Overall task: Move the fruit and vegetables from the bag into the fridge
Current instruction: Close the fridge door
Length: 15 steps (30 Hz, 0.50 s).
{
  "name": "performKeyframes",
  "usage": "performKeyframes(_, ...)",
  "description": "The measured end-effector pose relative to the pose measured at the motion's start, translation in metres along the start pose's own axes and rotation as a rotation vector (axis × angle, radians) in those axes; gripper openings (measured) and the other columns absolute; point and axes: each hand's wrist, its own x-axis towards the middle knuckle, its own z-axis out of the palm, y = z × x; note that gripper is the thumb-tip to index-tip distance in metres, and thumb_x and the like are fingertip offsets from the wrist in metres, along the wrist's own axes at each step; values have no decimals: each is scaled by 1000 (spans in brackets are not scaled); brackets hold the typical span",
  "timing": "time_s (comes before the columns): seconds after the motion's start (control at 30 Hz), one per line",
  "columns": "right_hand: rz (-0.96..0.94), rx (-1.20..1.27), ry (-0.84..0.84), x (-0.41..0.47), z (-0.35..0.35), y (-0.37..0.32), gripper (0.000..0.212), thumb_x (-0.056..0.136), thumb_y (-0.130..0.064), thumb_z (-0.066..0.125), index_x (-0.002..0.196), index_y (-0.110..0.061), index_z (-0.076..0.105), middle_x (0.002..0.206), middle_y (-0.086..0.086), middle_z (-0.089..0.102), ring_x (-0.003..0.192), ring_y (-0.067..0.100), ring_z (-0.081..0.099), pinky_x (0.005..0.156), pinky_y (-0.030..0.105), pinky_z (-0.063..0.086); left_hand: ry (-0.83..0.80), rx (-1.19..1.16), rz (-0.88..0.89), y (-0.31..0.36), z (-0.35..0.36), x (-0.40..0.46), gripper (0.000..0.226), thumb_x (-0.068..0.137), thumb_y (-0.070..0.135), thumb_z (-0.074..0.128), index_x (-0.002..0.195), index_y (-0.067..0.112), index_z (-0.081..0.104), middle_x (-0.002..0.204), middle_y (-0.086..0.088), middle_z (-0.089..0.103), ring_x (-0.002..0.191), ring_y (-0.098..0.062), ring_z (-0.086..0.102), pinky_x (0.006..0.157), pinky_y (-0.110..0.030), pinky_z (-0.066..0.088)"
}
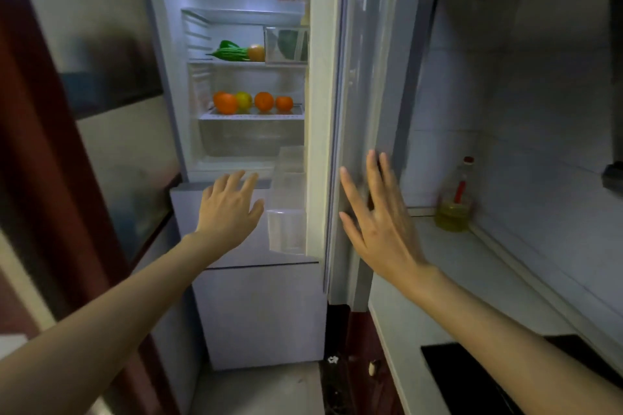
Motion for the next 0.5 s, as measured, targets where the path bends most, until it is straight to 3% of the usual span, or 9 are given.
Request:
performKeyframes(0.07,-55,47,18,7,8,-13,70,95,-25,50,150,-15,7,155,15,-15,145,29,-9,116,41,5,5,12,-27,-14,-4,-4,55,95,40,41,144,18,28,151,-8,30,137,-29,28,109,-48,27)
performKeyframes(0.2,-159,174,62,24,27,-45,72,96,-25,49,150,-17,2,155,11,-22,146,27,-3,114,39,14,29,64,-76,-53,-15,-10,56,95,42,41,144,19,28,149,-6,34,136,-29,30,108,-48,30)
performKeyframes(0.37,-179,240,147,54,65,-91,66,96,-31,48,149,-14,11,155,14,-21,145,33,5,114,41,15,46,96,-142,-105,-27,-17,54,94,40,40,143,22,30,145,-2,38,131,-27,35,103,-47,35)
performKeyframes(0.5,-206,316,167,83,95,-131,78,95,-32,47,149,-15,-6,154,13,-24,144,35,6,113,45,20,62,109,-172,-139,-29,-20,53,94,40,42,142,21,32,144,-2,39,130,-27,38,101,-44,36)
